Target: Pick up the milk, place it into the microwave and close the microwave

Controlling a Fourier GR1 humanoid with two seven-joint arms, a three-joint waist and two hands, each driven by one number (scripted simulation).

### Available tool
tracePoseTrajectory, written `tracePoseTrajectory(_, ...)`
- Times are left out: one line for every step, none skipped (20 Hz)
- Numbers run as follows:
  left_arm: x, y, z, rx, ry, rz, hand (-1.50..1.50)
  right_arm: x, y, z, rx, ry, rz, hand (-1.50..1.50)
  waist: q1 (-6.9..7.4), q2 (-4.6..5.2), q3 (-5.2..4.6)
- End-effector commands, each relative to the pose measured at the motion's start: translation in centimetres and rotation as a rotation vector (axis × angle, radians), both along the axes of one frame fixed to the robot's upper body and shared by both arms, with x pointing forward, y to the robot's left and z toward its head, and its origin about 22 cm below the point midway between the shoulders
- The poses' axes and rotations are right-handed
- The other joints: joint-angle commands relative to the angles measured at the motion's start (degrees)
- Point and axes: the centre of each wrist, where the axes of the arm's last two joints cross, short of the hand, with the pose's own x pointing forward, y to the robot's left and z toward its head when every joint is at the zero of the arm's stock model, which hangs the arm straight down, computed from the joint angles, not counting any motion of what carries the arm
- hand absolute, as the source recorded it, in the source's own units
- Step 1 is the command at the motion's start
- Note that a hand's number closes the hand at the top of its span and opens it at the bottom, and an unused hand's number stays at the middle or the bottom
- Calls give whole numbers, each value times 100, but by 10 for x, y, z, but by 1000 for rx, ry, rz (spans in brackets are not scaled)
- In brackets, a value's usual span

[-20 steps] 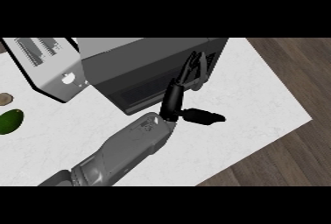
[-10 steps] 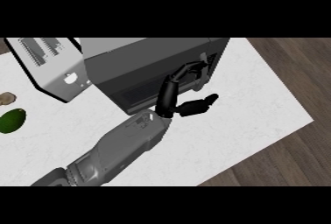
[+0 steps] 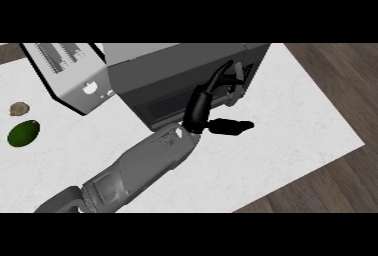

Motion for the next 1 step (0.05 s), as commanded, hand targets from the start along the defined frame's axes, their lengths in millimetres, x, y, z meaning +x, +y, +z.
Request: tracePoseTrajectory(37, 46, -1, 150, 59, 255, -150, -1, -2, 3, 0, -1, -10, -150, 108, 86, 15)
